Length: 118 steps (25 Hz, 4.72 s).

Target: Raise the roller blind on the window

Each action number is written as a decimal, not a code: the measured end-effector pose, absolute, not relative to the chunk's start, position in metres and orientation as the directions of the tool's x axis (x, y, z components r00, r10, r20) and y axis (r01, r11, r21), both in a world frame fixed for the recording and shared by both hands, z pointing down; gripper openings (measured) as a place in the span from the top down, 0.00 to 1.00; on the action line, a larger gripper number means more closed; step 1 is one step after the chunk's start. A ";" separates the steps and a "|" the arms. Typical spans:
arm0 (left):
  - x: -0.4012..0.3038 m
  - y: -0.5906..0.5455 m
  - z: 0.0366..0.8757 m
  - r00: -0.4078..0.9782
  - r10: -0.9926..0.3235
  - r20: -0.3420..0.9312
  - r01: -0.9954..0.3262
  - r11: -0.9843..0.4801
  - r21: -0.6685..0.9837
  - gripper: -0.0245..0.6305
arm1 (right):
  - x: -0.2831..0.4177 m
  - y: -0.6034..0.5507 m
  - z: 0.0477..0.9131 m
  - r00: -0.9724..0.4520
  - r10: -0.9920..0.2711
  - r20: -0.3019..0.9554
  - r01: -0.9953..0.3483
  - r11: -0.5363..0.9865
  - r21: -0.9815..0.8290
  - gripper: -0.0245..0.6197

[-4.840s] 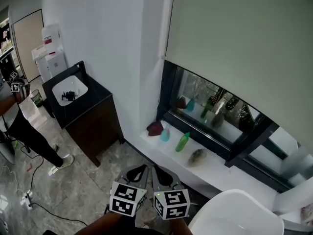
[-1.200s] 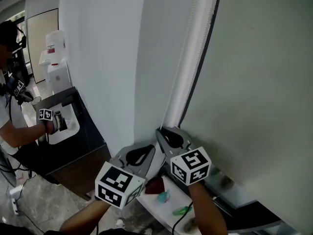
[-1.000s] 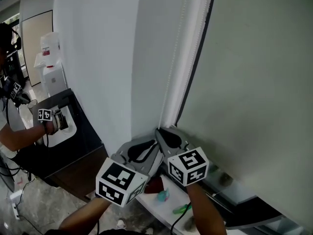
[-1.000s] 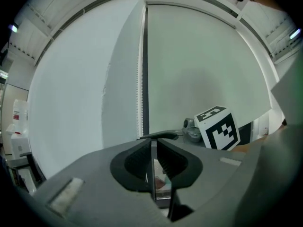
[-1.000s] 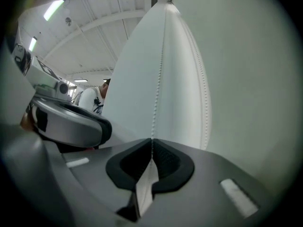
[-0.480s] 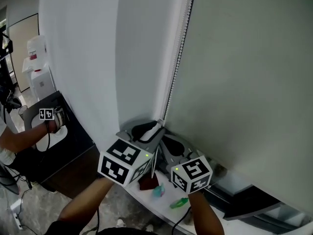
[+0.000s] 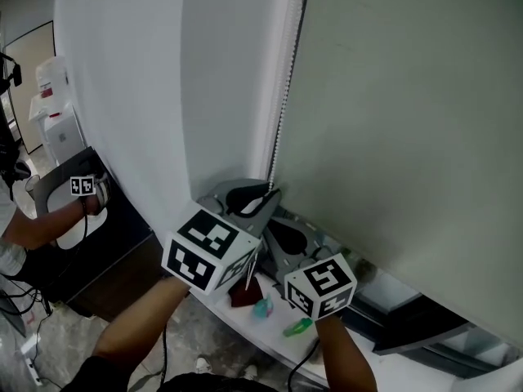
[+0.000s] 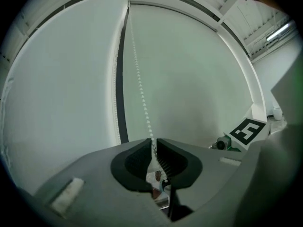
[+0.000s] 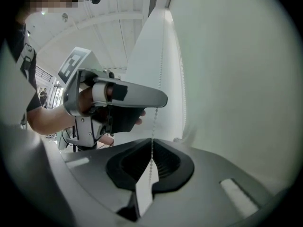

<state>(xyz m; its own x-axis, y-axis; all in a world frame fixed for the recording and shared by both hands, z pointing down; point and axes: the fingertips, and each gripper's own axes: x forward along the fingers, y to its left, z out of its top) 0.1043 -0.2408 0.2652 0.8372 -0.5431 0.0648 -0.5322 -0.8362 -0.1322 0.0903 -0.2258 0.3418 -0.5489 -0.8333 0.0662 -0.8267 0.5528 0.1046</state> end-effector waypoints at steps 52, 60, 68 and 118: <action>0.082 -0.228 0.383 0.860 -0.436 0.264 -0.462 -0.886 0.043 0.94 | 0.058 -0.240 0.189 -0.659 -0.737 -0.151 -0.749 0.661 0.038 0.92; 0.080 -0.231 0.385 0.859 -0.437 0.266 -0.462 -0.886 0.037 0.94 | 0.058 -0.240 0.185 -0.661 -0.728 -0.179 -0.744 0.667 0.034 0.93; 0.077 -0.229 0.382 0.881 -0.398 0.254 -0.420 -0.907 0.035 0.94 | 0.063 -0.248 0.185 -0.647 -0.733 -0.210 -0.749 0.662 -0.003 0.95; 0.080 -0.230 0.225 0.866 -0.499 -0.020 -0.499 -0.866 -0.009 0.95 | 0.071 -0.221 0.347 -0.649 -0.760 0.033 -0.759 0.643 -0.106 0.95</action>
